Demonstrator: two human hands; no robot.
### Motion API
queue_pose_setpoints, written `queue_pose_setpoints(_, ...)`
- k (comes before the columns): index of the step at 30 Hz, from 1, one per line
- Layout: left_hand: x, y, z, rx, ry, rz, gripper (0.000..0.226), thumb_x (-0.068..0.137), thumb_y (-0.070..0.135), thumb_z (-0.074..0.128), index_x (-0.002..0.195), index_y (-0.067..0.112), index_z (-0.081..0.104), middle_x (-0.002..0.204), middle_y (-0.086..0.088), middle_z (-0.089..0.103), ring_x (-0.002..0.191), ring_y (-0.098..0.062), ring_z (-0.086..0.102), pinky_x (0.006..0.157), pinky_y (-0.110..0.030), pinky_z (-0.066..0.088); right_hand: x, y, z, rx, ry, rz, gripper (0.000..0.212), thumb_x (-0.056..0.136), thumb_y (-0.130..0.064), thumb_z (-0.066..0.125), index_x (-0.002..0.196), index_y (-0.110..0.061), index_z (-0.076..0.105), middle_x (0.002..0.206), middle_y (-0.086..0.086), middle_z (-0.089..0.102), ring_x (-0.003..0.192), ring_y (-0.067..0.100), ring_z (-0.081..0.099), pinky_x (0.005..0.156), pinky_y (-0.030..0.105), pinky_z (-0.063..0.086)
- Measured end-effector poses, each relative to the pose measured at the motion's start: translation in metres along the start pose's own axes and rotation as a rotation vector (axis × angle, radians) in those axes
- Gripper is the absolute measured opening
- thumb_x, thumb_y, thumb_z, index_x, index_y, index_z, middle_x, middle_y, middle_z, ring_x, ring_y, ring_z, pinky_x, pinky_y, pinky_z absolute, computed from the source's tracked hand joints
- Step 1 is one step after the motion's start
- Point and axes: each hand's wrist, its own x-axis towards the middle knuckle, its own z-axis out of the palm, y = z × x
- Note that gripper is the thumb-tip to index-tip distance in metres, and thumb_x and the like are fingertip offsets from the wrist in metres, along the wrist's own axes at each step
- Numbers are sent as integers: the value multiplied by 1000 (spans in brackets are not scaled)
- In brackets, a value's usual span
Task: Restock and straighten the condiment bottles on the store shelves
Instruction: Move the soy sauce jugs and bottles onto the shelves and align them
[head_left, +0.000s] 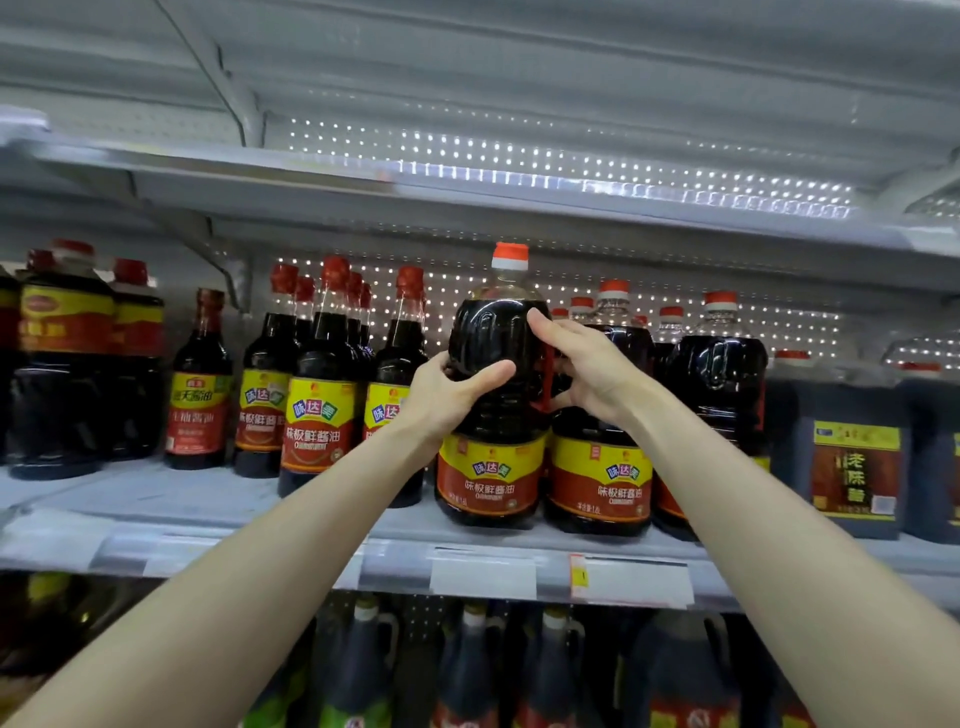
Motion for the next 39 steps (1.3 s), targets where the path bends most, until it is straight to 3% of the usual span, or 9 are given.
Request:
queue_pose_setpoints(4,3,-6,0,-18,4,-26,42,76,29,79,110,11,63,100,-3,72,91,-15,70,75,-26,54,5,4,3,-3,9,20,44,89,-47,61,115,-12,65,110,2,71,97,17,68,82,51,56)
queue_pose_setpoints(8,9,-6,0,-8,8,-43,41,78,31,77,111,10,64,101,-5,72,92,-17,70,74,-26,55,8,5,5,-19,14,4,41,92,-48,57,114,-15,67,106,-1,73,97,18,68,84,52,54)
queue_pose_setpoints(15,14,-12,2,27,3,-100,47,77,38,77,111,8,64,102,-6,73,92,-19,71,79,-30,56,14,11,9,-85,42,14,55,96,-52,46,132,-11,54,126,5,64,114,26,60,95,60,47)
queue_pose_setpoints(20,20,-11,3,57,15,-131,44,79,41,74,109,10,63,100,-5,72,88,-15,69,68,-23,52,23,12,14,-76,78,43,55,100,-48,41,135,-6,48,126,9,62,111,25,61,73,40,52)
queue_pose_setpoints(23,22,-14,2,86,11,-153,47,79,45,73,109,10,64,100,-4,72,87,-14,69,65,-21,51,24,16,17,-84,82,79,55,101,-47,38,139,-7,43,131,9,59,114,26,59,82,44,50)
queue_pose_setpoints(27,26,-13,1,117,2,-169,47,77,51,72,103,13,65,99,-3,73,87,-15,69,68,-24,52,27,17,19,-49,78,96,54,103,-46,33,139,-8,43,129,8,59,105,21,58,73,38,47)
queue_pose_setpoints(31,26,-12,3,113,-29,-169,36,81,50,69,94,16,65,95,-2,73,87,-15,69,70,-24,52,25,16,21,-18,85,109,57,102,-48,32,144,-10,35,137,7,53,109,20,55,84,41,44)
queue_pose_setpoints(35,20,-16,-1,82,-18,-168,53,81,55,66,115,15,56,108,-4,69,98,-18,67,81,-31,54,18,23,21,-13,91,125,64,100,-53,34,152,-17,23,151,4,39,134,27,42,108,55,34)
queue_pose_setpoints(39,1,-25,-2,82,-6,-143,60,75,60,64,120,22,53,116,-2,64,103,-16,63,93,-39,53,2,39,22,-56,84,133,64,99,-56,32,153,-26,16,157,-1,29,142,28,31,111,64,24)
